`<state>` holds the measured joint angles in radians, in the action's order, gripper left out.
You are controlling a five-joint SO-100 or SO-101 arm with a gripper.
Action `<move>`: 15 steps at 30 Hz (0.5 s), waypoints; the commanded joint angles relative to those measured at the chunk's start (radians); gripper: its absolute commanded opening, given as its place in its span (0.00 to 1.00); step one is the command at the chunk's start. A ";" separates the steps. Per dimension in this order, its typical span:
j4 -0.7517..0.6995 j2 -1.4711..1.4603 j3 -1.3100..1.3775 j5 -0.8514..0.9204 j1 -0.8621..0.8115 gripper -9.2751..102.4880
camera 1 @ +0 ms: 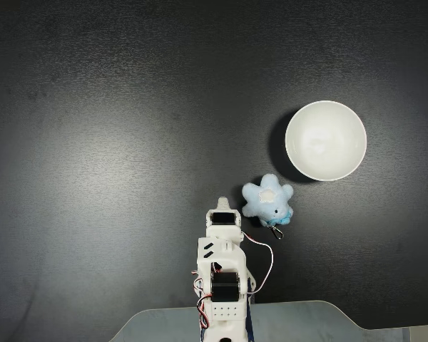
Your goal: Grasp a skyblue doll and put it in the white bowl.
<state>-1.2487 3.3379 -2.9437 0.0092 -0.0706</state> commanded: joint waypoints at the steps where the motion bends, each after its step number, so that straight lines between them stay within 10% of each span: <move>1: 0.000 0.003 0.012 0.006 -0.008 0.08; 15: 0.000 0.003 0.012 0.000 -0.011 0.08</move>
